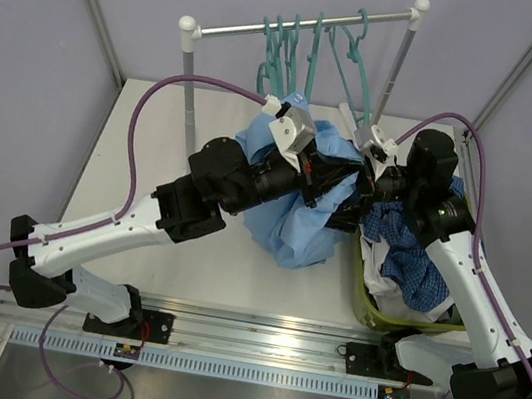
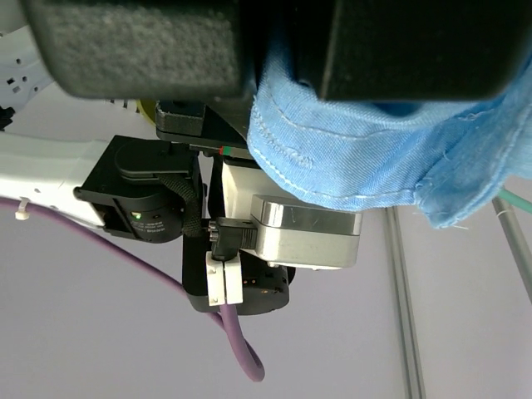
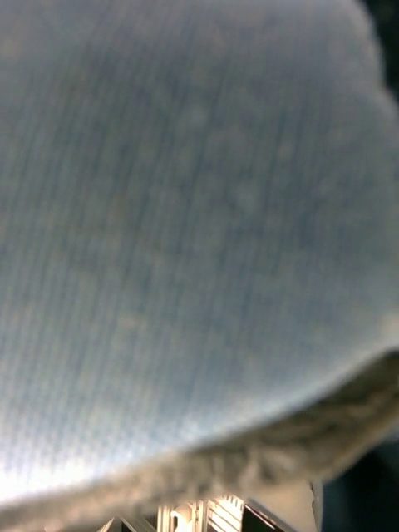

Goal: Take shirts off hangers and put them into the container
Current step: Place the shirt into the basket

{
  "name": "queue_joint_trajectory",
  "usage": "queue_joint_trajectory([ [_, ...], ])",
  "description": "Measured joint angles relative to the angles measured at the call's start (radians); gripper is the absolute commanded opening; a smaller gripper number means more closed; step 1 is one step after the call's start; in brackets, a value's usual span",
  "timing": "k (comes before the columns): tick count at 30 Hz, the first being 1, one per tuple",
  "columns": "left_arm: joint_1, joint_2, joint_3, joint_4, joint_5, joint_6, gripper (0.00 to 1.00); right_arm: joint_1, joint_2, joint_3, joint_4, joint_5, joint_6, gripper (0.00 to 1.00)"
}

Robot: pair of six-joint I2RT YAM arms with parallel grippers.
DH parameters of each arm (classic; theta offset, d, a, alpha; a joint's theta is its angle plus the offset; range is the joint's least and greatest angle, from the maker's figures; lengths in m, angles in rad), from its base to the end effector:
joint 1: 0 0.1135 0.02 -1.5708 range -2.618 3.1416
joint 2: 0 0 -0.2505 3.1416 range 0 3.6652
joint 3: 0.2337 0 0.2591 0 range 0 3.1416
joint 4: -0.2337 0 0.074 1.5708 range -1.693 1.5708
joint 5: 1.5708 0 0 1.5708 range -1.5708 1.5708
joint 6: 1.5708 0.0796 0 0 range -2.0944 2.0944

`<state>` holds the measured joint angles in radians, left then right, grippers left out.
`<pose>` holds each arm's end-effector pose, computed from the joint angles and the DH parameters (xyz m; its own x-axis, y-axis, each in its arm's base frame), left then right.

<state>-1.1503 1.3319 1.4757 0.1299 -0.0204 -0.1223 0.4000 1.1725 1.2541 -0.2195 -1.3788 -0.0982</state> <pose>0.1441 -0.3183 0.4939 -0.0008 -0.2969 -0.9549 0.9114 0.3928 -0.1229 0.2068 0.1722 0.4125 -0.0309 -0.0334 -0.9990 -0.9776 -0.2071 0.0372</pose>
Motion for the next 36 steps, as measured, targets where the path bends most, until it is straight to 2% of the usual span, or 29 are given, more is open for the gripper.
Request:
queue_joint_trajectory([
  [2, -0.001, 0.0, 0.008, 0.0, 0.008, -0.005, 0.0, 0.002, -0.002, 0.003, 0.015, -0.004, 0.012, 0.02],
  [3, -0.001, 0.0, 0.011, 0.0, 0.011, -0.007, 0.0, 0.002, -0.003, 0.006, 0.019, -0.006, 0.016, 0.0],
  [6, -0.002, 0.0, 0.019, -0.001, 0.025, -0.011, 0.0, -0.003, -0.011, 0.014, 0.01, -0.011, 0.015, 0.0],
  [9, -0.004, -0.002, 0.022, -0.001, 0.034, -0.011, 0.08, -0.028, -0.028, 0.026, -0.042, -0.013, -0.014, 0.0],
  [11, -0.009, -0.01, 0.02, 0.001, 0.036, -0.015, 0.19, -0.053, -0.038, 0.039, -0.095, -0.011, -0.041, 0.0],
  [12, -0.012, -0.019, 0.019, 0.005, 0.037, -0.015, 0.2, -0.071, -0.044, 0.047, -0.135, -0.011, -0.06, 0.0],
  [14, -0.019, -0.058, 0.008, 0.027, 0.037, -0.016, 0.12, -0.103, -0.051, 0.055, -0.192, -0.004, -0.087, 0.0],
  [15, -0.022, -0.08, 0.0, 0.031, 0.037, -0.018, 0.03, -0.117, -0.054, 0.056, -0.215, 0.001, -0.098, 0.0],
  [16, -0.023, -0.109, -0.009, 0.037, 0.037, -0.018, 0.0, -0.128, -0.055, 0.057, -0.235, 0.004, -0.109, 0.02],
  [19, -0.024, -0.169, -0.04, 0.024, 0.034, -0.006, 0.0, -0.122, -0.061, 0.064, -0.243, -0.004, -0.122, 0.0],
  [25, -0.025, -0.177, -0.055, 0.018, 0.032, 0.0, 0.01, -0.125, -0.06, 0.087, -0.309, 0.031, -0.164, 0.0],
  [28, -0.025, -0.2, -0.074, 0.012, 0.025, 0.011, 0.15, -0.134, -0.051, 0.154, -0.386, 0.088, -0.197, 0.0],
  [29, -0.025, -0.212, -0.076, 0.002, 0.023, 0.016, 0.25, -0.14, -0.048, 0.188, -0.414, 0.115, -0.209, 0.0],
  [30, -0.025, -0.227, -0.076, -0.003, 0.022, 0.021, 0.5, -0.149, -0.041, 0.232, -0.446, 0.152, -0.22, 0.0],
  [33, -0.026, -0.289, -0.073, -0.012, 0.03, 0.027, 0.87, -0.179, -0.019, 0.367, -0.513, 0.258, -0.246, 0.0],
  [36, -0.026, -0.339, -0.052, -0.043, 0.045, 0.026, 0.99, -0.194, 0.0, 0.491, -0.566, 0.355, -0.261, 0.0],
])
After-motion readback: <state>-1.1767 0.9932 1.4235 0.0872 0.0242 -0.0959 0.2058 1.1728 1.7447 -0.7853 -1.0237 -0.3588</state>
